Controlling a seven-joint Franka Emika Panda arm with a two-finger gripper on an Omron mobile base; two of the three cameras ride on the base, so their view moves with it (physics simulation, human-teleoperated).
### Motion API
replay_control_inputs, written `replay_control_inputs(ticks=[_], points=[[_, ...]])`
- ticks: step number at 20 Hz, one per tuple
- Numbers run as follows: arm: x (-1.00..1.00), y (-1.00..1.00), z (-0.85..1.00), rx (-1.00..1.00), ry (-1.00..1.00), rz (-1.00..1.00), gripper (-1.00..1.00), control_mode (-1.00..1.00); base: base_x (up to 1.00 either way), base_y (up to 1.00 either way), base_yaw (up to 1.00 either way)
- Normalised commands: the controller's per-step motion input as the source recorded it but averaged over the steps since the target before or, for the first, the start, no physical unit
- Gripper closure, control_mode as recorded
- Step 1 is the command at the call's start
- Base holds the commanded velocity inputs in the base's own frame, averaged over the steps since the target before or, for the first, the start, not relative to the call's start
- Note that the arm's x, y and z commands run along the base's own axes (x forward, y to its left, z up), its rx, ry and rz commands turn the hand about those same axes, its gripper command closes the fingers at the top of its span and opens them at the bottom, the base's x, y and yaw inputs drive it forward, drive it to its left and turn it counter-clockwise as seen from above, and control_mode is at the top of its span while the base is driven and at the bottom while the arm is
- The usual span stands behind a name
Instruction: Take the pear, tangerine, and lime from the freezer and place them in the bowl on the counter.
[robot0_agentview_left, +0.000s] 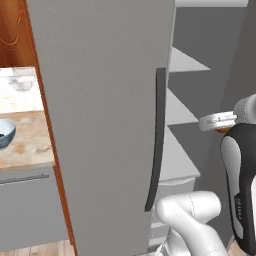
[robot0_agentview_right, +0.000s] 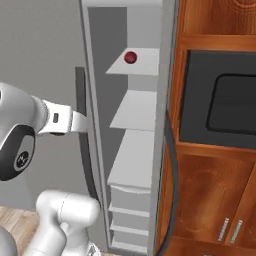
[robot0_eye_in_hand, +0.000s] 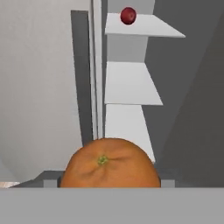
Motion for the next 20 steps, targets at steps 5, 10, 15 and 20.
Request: replay_control_inputs(ticks=[5, 10, 15, 20], points=[[0.00, 0.00, 0.00, 0.00, 0.00, 0.00, 1.00, 1.00, -0.33, 1.00, 0.00], [0.00, 0.00, 0.00, 0.00, 0.00, 0.00, 1.00, 1.00, -0.09, 1.00, 0.00], [0.00, 0.00, 0.00, 0.00, 0.00, 0.00, 1.00, 1.00, 0.10, 1.00, 0.00], [0.00, 0.00, 0.00, 0.00, 0.00, 0.00, 1.00, 1.00, 0.26, 1.00, -0.01]])
